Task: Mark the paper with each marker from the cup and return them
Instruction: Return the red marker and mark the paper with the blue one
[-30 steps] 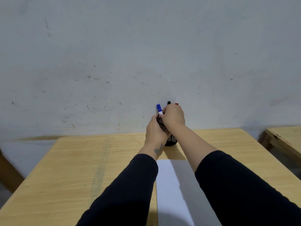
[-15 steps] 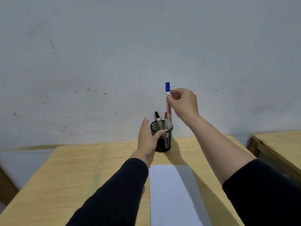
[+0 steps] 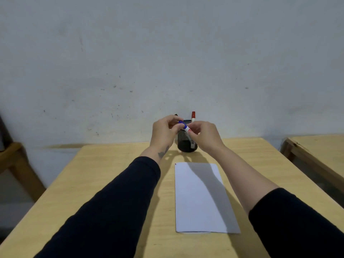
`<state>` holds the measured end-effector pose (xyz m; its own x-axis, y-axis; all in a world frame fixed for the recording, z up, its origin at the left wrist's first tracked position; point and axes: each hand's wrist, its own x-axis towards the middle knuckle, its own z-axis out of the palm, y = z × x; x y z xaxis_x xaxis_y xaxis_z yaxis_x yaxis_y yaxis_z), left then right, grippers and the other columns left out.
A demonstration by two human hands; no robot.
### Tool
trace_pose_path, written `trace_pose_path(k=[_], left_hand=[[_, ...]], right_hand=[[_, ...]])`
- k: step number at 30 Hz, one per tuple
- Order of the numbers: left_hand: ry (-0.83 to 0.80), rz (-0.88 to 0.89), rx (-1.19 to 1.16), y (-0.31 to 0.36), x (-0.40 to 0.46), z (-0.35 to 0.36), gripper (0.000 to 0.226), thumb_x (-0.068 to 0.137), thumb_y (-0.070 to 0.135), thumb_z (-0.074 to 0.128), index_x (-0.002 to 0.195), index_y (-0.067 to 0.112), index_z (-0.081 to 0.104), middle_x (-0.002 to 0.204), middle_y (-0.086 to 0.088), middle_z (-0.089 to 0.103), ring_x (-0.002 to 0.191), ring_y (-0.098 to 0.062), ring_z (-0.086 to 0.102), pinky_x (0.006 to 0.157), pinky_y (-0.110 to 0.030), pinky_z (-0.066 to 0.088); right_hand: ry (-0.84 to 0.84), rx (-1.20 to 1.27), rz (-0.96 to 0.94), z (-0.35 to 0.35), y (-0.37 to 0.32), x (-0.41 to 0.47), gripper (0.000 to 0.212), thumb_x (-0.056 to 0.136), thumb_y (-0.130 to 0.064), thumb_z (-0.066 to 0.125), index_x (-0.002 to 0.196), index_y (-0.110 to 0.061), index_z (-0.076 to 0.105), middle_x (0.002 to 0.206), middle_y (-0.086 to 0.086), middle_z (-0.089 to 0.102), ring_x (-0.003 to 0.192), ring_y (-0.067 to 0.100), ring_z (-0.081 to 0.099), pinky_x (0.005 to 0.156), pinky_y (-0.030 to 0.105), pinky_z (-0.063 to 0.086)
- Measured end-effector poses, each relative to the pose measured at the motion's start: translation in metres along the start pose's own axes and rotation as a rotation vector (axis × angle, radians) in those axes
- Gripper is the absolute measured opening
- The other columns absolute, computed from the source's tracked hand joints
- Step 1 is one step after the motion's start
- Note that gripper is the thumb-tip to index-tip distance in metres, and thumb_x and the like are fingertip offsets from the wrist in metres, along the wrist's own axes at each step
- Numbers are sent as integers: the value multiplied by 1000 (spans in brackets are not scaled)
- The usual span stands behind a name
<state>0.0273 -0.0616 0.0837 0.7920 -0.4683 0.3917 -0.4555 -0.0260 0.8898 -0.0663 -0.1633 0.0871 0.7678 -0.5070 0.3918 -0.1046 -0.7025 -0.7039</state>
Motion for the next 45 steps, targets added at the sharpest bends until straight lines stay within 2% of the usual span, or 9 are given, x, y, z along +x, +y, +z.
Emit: trace_pose_path(k=[5,9,11,13,16,22,27,40,45], left_hand=[[152,-37,-88,3,-10,-2,12,85,8,67,96,7,70,84,-6,69,78,-17,65,67,-18,57],[181,-34,-135,4,-19,1,7,85,9,67,91,13,68,79,1,66,76,-14,64,76,-27,58],[157,-41,-133,0,-28,4,9,86,7,65,90,15,68,78,4,64,78,-14,63,76,-28,58],[129,-33,-91,-6,-34,5,11,86,6,64,93,14,68,78,4,63,79,-14,61,77,-30,59],[36,29,67,-13,-39,1,14,87,10,63,98,13,71,80,1,66,77,-14,61,78,-34,57],[-57,47,265,-17,-41,0,16,90,14,57,91,13,73,75,-9,67,69,-19,55,73,-42,53],[-40,-161,230,-30,-40,-12,16,92,15,57,86,8,71,65,1,58,67,-20,54,69,-34,54],[-287,-342,659,-63,-39,-6,18,83,11,60,98,9,70,96,-10,67,79,-24,57,68,-27,44],[-245,-206,744,-79,-49,-9,46,89,47,52,120,15,62,120,-5,58,109,-22,54,86,-31,44]], right_hand=[[359,216,228,9,-1,-15,9,85,-15,60,90,-14,68,88,3,67,78,18,62,74,31,52],[90,1124,796,4,-16,-16,14,91,-18,60,84,-6,59,75,14,63,66,19,62,64,25,59],[23,1292,835,5,-13,-14,17,94,-21,58,92,-4,59,77,13,62,70,17,62,74,26,57],[42,1354,816,9,-9,-13,15,94,-15,57,97,-1,60,79,13,62,70,17,62,60,20,58],[79,1277,781,9,1,-14,12,91,-8,61,84,3,59,78,15,63,68,20,64,47,19,56],[77,1114,671,12,9,-12,10,92,-6,59,88,3,58,76,12,63,66,19,64,60,20,60],[176,1119,619,0,25,-3,10,93,-4,56,83,-3,55,82,10,62,72,18,65,80,30,58],[95,748,487,30,28,-18,17,86,-22,68,78,-13,55,73,8,65,52,16,55,60,30,57],[143,712,504,45,32,-16,21,87,-28,65,77,-13,54,64,8,61,47,18,53,43,24,49]])
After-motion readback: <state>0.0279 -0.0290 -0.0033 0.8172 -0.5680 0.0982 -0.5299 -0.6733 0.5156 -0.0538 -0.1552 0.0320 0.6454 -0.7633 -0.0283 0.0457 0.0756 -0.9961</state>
